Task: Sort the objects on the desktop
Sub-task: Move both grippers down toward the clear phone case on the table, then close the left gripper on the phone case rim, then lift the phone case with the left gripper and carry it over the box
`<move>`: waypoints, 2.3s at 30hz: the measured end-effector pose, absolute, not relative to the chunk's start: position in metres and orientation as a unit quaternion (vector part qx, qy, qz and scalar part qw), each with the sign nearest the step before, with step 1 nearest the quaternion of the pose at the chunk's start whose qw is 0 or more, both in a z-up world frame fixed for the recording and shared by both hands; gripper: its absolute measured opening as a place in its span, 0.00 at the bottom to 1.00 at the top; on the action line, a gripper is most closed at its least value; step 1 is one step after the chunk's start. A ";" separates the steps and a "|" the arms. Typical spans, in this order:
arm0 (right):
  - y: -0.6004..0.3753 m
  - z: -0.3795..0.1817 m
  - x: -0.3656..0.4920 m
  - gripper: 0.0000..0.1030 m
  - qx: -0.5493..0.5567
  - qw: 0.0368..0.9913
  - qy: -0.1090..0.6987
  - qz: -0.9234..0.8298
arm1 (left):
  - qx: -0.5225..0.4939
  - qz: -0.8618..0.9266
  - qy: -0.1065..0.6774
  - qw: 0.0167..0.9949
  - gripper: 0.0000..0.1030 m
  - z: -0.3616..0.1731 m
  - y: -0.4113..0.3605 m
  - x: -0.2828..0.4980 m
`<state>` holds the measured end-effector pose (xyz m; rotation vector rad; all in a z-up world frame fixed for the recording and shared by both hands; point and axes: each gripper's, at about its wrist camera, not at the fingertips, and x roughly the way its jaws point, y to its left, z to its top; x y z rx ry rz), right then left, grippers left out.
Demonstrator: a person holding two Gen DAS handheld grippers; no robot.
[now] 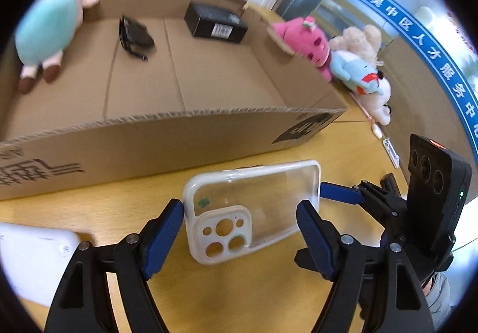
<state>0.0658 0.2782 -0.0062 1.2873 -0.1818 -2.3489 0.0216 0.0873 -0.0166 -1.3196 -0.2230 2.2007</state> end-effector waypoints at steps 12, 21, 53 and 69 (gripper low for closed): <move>0.263 0.012 0.118 0.99 0.416 0.245 -0.048 -0.874 | -0.468 0.832 -0.082 0.286 0.75 -0.004 0.066 0.052; 0.293 -0.011 0.098 0.80 0.464 0.145 -0.070 -0.871 | -0.509 0.821 -0.056 0.251 0.54 -0.031 0.064 0.035; 0.285 0.060 0.104 0.11 0.380 0.109 -0.014 -0.919 | -0.427 0.870 -0.016 0.248 0.06 0.045 0.057 0.039; 0.220 0.121 0.026 0.11 0.340 0.160 0.018 -0.926 | -0.392 0.895 -0.055 0.204 0.07 0.088 -0.016 -0.001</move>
